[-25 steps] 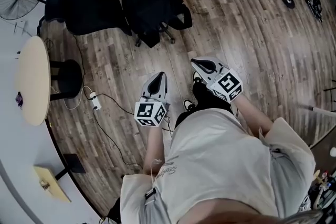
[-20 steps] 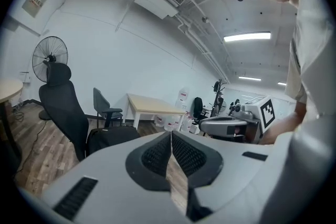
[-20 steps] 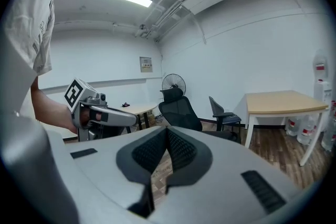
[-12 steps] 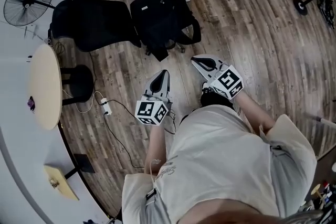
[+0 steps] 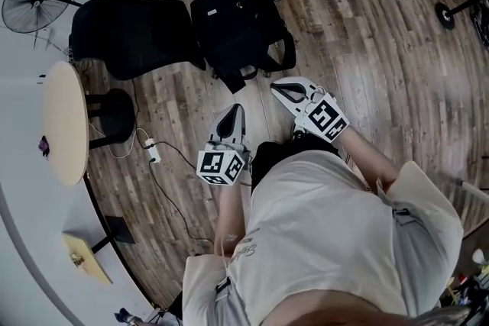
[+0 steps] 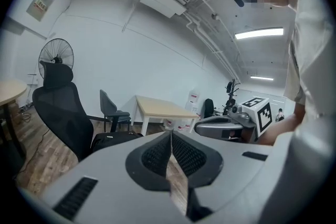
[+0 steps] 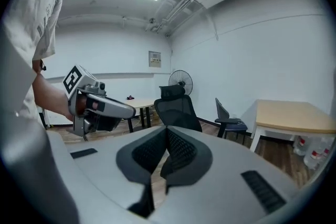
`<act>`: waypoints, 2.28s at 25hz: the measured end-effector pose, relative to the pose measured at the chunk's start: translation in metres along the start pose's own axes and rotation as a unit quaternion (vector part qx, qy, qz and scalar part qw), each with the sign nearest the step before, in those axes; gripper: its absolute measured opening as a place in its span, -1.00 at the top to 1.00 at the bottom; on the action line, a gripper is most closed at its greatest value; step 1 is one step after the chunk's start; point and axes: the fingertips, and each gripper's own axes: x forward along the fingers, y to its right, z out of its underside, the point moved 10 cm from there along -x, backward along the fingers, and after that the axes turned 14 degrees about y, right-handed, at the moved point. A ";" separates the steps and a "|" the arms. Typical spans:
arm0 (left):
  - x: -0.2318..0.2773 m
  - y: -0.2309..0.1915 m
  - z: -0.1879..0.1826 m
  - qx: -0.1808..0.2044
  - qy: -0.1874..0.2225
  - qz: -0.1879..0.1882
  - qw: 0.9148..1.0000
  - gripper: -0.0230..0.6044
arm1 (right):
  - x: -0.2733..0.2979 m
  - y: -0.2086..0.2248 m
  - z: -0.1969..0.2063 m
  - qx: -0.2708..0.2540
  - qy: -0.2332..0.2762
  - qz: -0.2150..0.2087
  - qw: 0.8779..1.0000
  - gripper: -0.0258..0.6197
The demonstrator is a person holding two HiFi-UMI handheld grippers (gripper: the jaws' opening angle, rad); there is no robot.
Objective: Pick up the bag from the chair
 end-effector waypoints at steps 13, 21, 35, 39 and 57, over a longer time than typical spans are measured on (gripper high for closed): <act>0.044 -0.090 -0.004 0.003 -0.005 0.006 1.000 0.87 | 0.050 0.059 0.002 0.108 0.014 0.083 0.991 0.93; 0.097 -0.151 -0.030 0.039 0.002 0.054 0.998 0.87 | 0.096 0.091 -0.018 0.113 0.023 0.139 0.983 0.93; 0.126 -0.206 -0.033 -0.005 -0.014 0.098 0.995 0.87 | 0.122 0.104 -0.010 0.078 -0.022 0.172 0.982 0.93; 0.129 -0.202 -0.034 -0.013 -0.017 0.107 0.994 0.87 | 0.127 0.113 -0.009 0.085 -0.019 0.161 0.983 0.93; 0.138 -0.203 0.078 0.013 -0.167 0.092 0.982 0.87 | 0.116 0.143 0.119 0.081 -0.174 0.025 0.981 0.93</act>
